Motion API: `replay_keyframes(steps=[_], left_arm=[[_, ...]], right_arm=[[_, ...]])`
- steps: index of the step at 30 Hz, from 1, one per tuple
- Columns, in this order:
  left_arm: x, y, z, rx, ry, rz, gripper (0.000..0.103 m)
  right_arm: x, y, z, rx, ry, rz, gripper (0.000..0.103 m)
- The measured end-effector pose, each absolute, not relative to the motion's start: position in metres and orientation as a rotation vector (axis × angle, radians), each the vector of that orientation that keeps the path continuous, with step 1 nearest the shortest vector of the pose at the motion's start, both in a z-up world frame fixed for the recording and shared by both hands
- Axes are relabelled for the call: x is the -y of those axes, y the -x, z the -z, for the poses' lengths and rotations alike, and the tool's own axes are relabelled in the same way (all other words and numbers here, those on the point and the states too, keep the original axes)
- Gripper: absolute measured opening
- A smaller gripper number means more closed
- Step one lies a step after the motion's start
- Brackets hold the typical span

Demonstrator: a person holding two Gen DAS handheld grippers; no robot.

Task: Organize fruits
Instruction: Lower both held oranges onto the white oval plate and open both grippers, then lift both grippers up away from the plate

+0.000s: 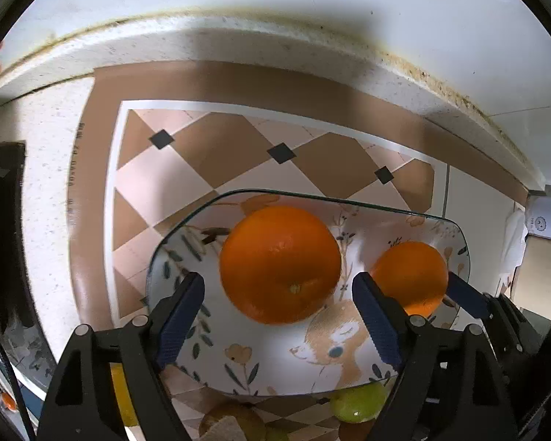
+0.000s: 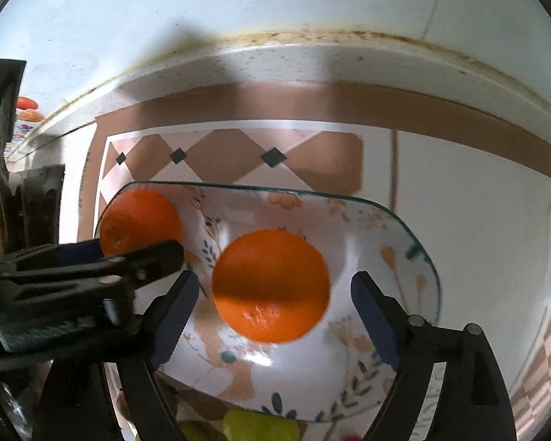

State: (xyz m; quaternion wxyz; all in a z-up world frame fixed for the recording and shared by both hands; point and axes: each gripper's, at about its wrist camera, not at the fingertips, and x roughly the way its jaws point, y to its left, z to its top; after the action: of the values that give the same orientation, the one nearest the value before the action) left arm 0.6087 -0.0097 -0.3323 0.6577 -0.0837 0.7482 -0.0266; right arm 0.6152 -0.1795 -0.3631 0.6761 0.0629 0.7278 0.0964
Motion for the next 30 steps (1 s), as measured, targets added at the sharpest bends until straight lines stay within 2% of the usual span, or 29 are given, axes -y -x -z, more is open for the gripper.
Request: replay_keyframes(steps=[3,5,15,20,30], left_arm=[[0.002,-0.604,0.324,-1.681,0.178,0.042,0.084],[-0.002,-0.598,0.315,-1.674,0.175,0.046,0.088],[-0.004,-0.537,0.261,-1.529,0.018,0.019,0.088],[0.017,-0.516,0.226,-1.429,0.000,0.028,0.088],[0.012,-0.452,0.166,-1.255,-0.044,0.024,0.088]], right_arm=[[0.186,-0.609,0.352,-1.635,-0.149,-0.192,0.092],[0.192,-0.604,0.344,-1.628,-0.154,-0.173,0.092],[0.210,-0.555,0.293,-1.590,-0.132,-0.079,0.096],[0.212,-0.521,0.258,-1.517,-0.120,-0.044,0.096],[0.197,-0.456,0.187,-1.351,-0.112,-0.044,0.096]])
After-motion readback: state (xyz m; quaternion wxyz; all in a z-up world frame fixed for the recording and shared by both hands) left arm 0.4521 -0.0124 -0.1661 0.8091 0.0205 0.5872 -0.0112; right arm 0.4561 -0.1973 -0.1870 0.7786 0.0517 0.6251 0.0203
